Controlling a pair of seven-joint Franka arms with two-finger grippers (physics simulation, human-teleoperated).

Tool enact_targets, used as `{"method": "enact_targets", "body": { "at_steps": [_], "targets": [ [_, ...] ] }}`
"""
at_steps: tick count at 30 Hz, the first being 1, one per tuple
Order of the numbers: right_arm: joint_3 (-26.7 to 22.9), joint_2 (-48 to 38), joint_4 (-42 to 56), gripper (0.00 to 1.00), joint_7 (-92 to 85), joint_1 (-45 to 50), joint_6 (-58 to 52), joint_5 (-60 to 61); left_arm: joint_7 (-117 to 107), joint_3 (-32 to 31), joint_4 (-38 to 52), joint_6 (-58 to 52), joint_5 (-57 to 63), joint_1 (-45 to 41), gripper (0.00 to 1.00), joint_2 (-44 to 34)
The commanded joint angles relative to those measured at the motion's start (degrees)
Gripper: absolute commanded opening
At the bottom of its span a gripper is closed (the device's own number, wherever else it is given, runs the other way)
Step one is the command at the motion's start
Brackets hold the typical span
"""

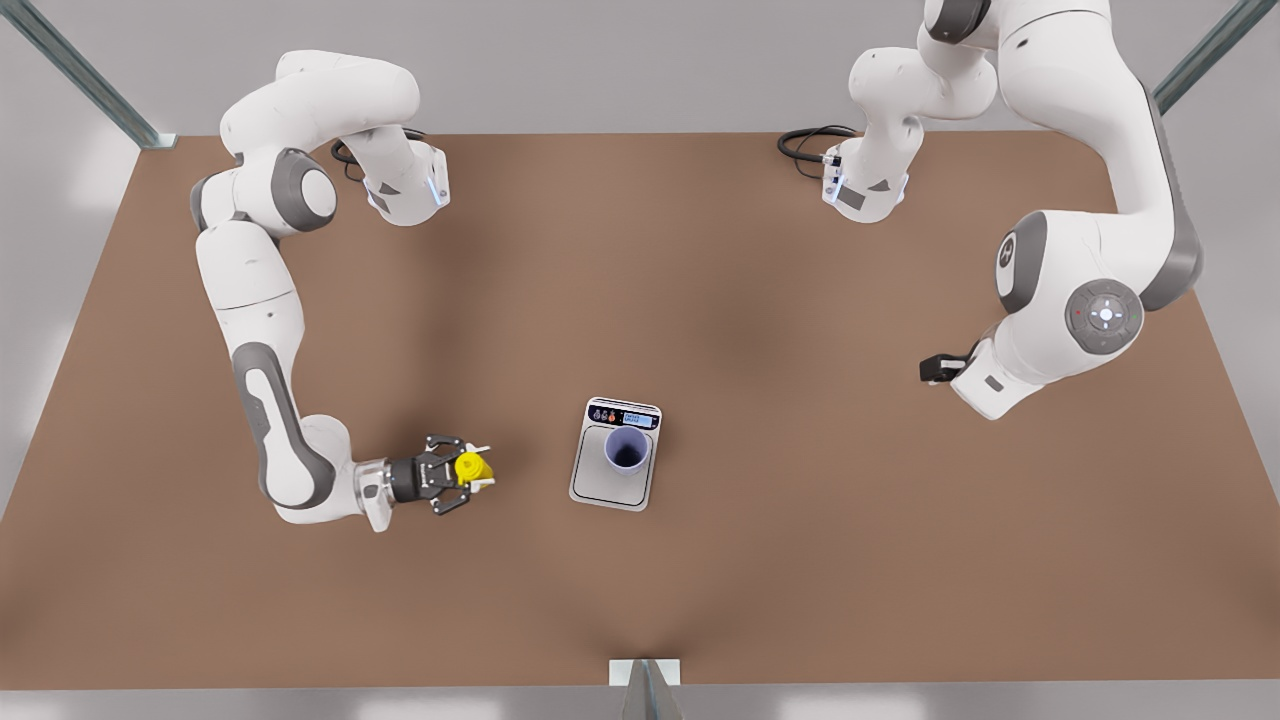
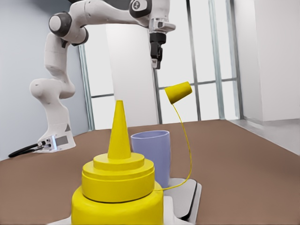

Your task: Move cup to the weight, pick up sauce bottle, pour sauce

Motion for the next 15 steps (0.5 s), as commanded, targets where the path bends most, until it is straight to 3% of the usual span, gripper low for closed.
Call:
{"method": "enact_targets", "body": {
  "at_steps": [1, 11, 12, 13, 15],
  "targets": [
    [0.01, 0.20, -0.01, 0.52, -0.04, 0.00, 0.02, 0.06, -0.08, 0.00, 0.00, 0.00, 0.01, 0.01, 1.00, 0.00],
    [0.01, 1.43, -0.01, 0.55, -1.18, 0.09, 0.28, 0.15, -0.08, -0.09, 0.00, -0.09, 0.01, -0.08, 1.00, 0.00],
    [0.01, 1.43, -0.01, 0.59, -1.01, 0.09, 0.28, 0.15, -0.08, -0.09, 0.00, 0.00, 0.01, -0.08, 1.00, 0.00],
    [0.01, 1.43, -0.01, 0.84, -0.66, 0.09, 0.28, 0.15, -0.08, -0.09, 0.00, 0.00, 0.01, -0.08, 1.00, 0.00],
    [0.01, 1.43, -0.01, 1.00, -0.39, 0.09, 0.28, 0.15, -0.08, -0.09, 0.00, 0.00, 0.01, -0.08, 1.00, 0.00]
  ]
}}
